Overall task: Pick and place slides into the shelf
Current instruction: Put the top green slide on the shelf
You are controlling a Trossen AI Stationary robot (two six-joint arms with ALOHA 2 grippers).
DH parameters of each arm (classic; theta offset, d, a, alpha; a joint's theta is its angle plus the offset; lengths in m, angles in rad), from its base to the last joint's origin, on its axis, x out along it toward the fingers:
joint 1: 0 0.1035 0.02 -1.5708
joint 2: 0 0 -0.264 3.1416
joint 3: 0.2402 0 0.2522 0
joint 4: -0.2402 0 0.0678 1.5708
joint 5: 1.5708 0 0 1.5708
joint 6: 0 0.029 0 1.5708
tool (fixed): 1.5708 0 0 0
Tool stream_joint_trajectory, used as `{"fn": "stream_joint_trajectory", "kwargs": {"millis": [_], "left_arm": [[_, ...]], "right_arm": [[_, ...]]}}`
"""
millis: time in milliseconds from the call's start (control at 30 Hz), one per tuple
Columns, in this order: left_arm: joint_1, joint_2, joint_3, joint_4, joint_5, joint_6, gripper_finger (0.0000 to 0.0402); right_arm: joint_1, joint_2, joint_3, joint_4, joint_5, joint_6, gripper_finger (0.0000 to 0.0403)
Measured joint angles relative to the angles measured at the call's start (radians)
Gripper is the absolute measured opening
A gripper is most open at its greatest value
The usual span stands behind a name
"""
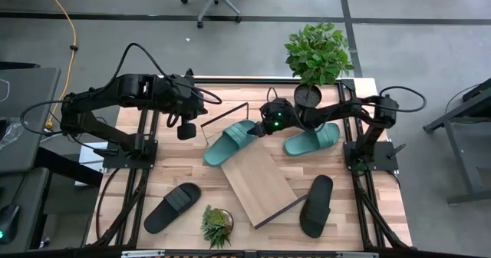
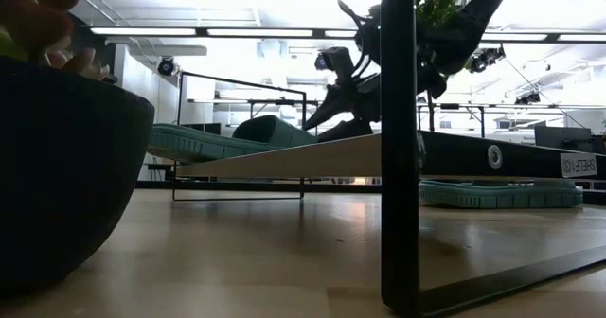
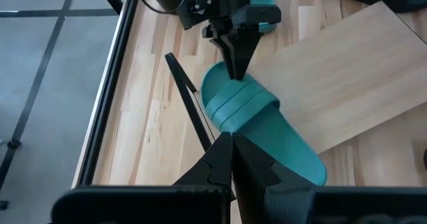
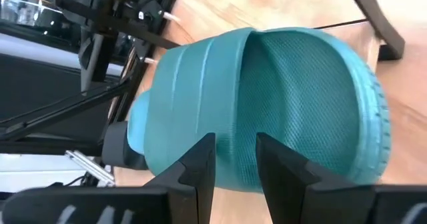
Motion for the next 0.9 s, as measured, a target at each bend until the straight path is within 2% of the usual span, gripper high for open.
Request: {"fn": "stream_joint_trajectory", "kwargs": {"millis": [167,367,533,900], "left_arm": [[0.000,0.000,0.000,-0.023,0.004,-0.001,0.0001],[0.000,0.000,0.000,-0.031,0.009,-0.002,0.0002],[0.000,0.000,0.000,-0.053,0.008,-0.003,0.0001],[0.000,0.000,0.000,-0.052,0.008,-0.002,0.0002]], "right_arm": [[0.013,0.013,0.037,-0.007,0.021,-0.025,0.0099],[0.009,0.094,0.160,-0.068,-0.049,-0.067,0.0099],[0.017,0.144,0.252,-0.139,-0.061,-0.108,0.0096],[0.021,0.138,0.265,-0.176,-0.025,-0.131,0.0048]]}}
